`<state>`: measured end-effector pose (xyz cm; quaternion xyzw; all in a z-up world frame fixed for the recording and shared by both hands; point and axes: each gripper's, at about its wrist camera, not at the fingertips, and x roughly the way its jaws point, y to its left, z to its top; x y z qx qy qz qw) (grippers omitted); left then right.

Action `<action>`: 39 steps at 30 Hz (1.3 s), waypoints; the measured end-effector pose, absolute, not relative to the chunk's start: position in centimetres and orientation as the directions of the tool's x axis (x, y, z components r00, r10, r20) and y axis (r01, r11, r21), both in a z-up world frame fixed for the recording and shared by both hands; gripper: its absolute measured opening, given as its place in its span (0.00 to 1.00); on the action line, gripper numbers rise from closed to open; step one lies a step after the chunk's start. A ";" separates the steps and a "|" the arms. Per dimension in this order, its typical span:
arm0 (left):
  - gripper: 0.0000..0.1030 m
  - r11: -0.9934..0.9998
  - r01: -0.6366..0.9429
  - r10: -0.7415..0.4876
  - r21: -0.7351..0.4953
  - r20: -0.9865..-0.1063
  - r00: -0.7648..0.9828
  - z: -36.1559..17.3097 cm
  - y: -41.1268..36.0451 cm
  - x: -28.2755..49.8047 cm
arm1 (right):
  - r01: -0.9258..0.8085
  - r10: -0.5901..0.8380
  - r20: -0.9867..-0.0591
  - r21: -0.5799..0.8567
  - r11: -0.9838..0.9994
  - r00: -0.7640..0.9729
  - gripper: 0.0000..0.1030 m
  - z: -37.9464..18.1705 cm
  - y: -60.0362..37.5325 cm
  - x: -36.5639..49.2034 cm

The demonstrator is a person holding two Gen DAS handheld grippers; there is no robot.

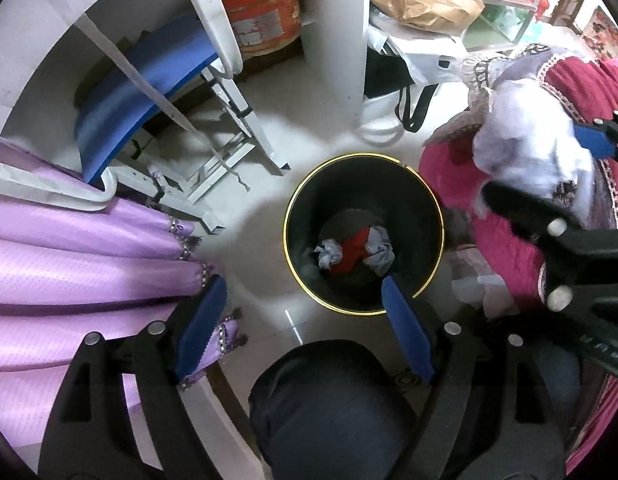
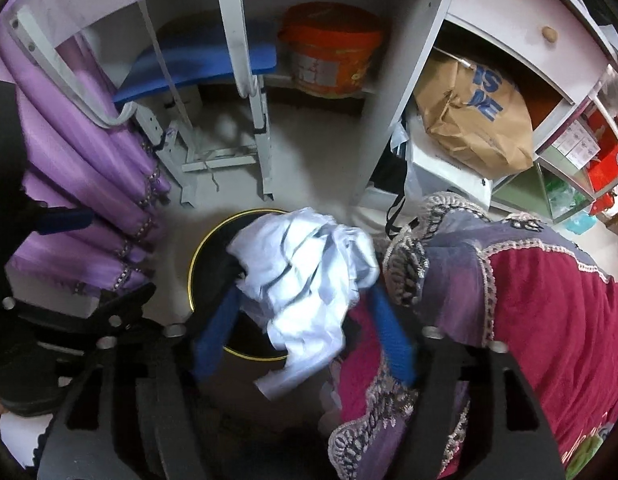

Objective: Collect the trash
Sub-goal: 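Move both tools back over the remaining items on the bedspread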

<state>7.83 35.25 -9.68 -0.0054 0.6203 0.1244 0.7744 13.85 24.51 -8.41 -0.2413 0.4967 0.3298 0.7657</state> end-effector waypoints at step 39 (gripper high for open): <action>0.80 0.969 0.117 0.163 0.219 -0.916 0.367 -2.6 20.6 7.6 | -0.498 0.181 -0.886 -0.063 0.865 0.427 0.74 -2.6 8.8 11.9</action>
